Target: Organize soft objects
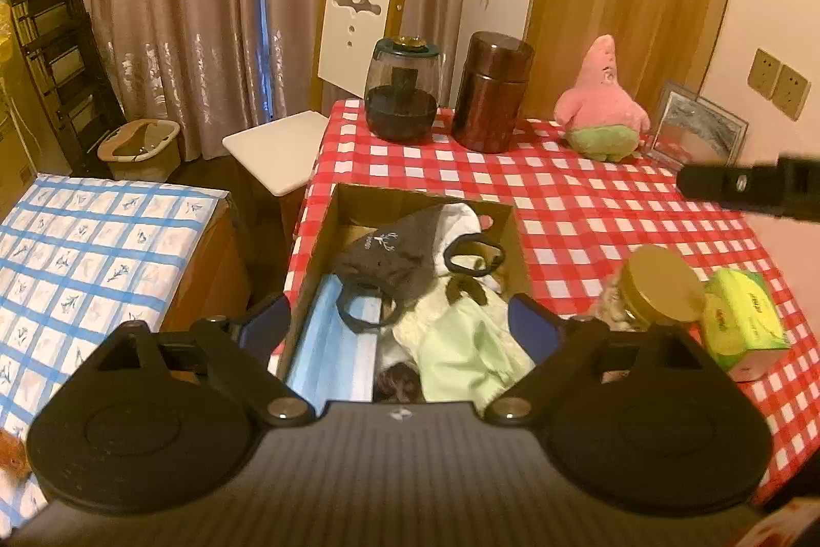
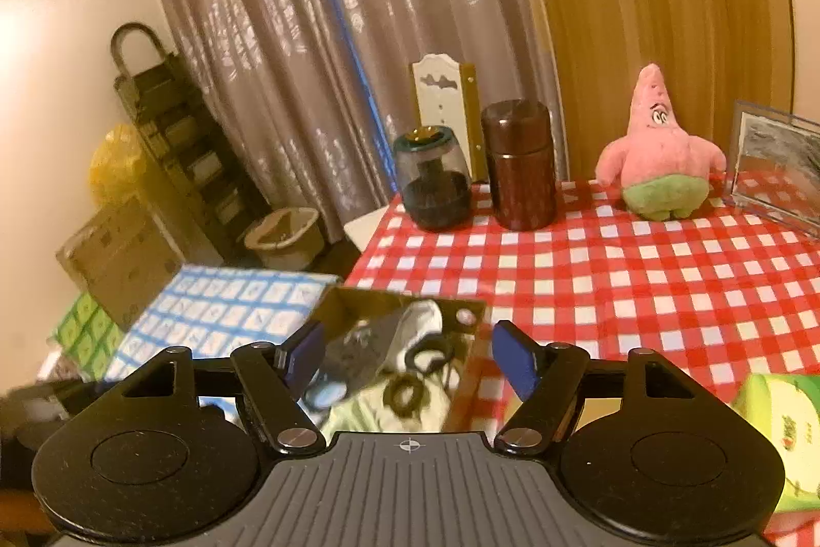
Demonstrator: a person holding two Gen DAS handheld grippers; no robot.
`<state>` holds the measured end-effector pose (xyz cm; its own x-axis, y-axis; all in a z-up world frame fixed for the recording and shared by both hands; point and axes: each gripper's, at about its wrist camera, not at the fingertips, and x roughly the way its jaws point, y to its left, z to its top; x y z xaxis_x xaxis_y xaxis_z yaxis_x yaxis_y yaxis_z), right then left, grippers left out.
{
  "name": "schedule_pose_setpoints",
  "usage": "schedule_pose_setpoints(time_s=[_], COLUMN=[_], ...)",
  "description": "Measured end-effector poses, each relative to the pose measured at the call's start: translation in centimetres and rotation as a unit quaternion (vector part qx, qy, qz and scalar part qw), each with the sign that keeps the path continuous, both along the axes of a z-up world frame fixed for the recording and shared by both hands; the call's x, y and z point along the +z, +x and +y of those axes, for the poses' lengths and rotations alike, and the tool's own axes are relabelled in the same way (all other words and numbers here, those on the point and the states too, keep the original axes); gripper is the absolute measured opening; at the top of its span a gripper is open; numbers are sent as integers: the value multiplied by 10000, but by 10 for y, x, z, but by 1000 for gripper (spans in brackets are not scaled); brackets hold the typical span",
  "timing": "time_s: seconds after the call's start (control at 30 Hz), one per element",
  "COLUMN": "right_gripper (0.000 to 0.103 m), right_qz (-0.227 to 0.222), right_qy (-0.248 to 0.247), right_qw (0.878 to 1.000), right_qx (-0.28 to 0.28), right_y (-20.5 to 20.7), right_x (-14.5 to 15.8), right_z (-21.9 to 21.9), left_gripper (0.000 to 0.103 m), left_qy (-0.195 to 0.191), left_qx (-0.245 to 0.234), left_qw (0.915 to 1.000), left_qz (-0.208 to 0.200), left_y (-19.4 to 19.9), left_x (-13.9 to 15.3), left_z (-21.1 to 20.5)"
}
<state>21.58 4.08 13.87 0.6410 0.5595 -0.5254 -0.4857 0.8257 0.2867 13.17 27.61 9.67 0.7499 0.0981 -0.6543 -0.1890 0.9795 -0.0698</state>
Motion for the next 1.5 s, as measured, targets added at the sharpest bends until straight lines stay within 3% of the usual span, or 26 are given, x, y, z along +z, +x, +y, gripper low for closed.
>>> schedule_pose_setpoints(time_s=[0.27, 0.43, 0.87, 1.27, 1.5], right_gripper=[73, 73, 73, 73, 73], right_qz=[131, 256, 466, 718, 760], right_qy=[-231, -336, -639, -736, -753], right_qw=[9996, 9990, 9967, 9946, 9942], right_qx=[77, 110, 190, 142, 137], right_y=[-41, -65, -120, -156, -178], right_x=[-7, -14, -49, -78, -86], right_z=[-16, -24, -33, -46, -50], left_gripper=[93, 93, 93, 93, 93], left_qy=[-22, 182, -200, -317, -201], left_qx=[140, 254, 386, 396, 316], left_qw=[9998, 9995, 9989, 9984, 9988], left_qz=[-100, -30, 192, 253, 325], left_y=[-47, -70, -124, -153, -165], left_x=[10, 9, -10, -22, -30], left_z=[-23, -39, -59, -79, -93])
